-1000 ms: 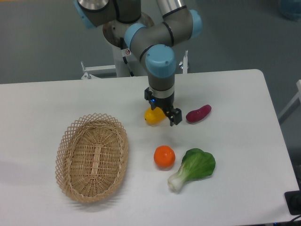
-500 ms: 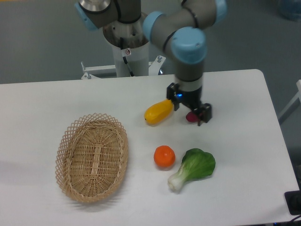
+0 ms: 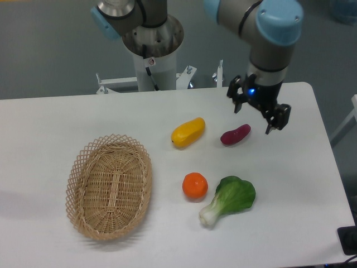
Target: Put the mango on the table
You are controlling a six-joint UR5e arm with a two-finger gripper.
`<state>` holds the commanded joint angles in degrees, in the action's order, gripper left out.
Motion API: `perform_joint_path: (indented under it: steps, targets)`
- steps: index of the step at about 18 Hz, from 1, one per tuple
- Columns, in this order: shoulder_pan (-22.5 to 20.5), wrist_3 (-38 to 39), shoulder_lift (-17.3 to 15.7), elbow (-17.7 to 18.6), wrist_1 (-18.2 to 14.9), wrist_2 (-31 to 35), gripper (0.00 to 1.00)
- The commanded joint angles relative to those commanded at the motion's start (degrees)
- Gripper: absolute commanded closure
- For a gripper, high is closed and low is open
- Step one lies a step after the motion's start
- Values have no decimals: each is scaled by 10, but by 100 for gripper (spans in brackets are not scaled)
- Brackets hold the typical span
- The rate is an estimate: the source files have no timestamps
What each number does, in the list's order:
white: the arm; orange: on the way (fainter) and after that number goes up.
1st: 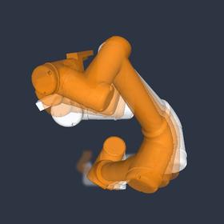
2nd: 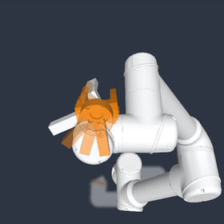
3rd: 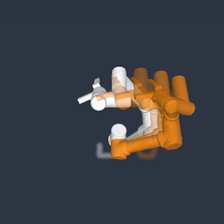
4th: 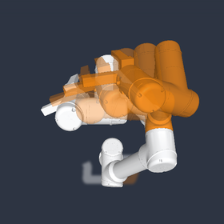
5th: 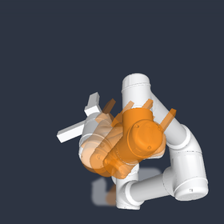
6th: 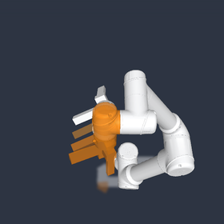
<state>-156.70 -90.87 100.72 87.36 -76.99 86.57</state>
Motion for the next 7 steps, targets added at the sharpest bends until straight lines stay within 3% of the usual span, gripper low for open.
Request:
perform_joint_path:
  steps: [7]
  targets:
    - [-10,-16,-4,-1,-7,-9,0]
